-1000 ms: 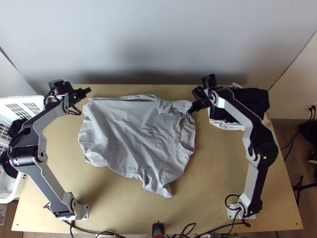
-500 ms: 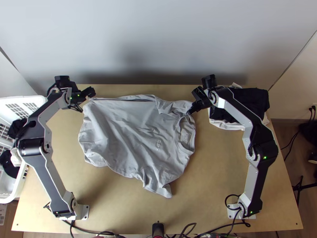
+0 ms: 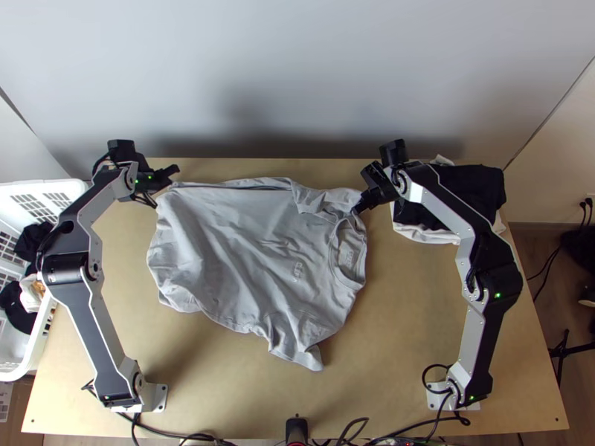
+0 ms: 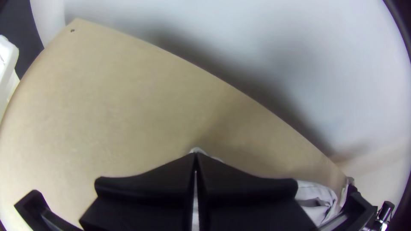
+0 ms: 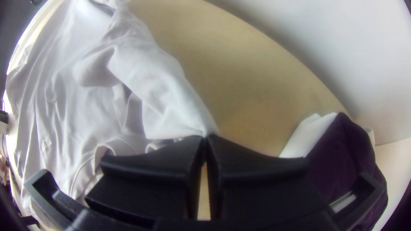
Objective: Fold the t-shirt
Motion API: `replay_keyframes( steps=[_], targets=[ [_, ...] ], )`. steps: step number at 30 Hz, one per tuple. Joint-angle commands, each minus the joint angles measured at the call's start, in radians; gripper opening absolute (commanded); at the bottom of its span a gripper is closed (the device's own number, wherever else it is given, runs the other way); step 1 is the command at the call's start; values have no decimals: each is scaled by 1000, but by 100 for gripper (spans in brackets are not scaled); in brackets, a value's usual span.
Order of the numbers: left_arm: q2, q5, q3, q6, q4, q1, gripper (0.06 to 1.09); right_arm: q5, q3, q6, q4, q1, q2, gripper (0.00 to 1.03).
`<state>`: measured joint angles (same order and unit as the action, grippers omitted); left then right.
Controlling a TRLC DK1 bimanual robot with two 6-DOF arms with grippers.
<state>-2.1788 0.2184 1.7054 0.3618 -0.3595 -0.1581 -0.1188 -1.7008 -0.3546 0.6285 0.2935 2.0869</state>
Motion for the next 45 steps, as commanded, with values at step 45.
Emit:
replay_keyframes(
  steps=[45],
  targets=[
    [257, 179, -130, 121, 77, -74, 9, 4, 9, 59, -1, -70, -114, 3]
  ],
)
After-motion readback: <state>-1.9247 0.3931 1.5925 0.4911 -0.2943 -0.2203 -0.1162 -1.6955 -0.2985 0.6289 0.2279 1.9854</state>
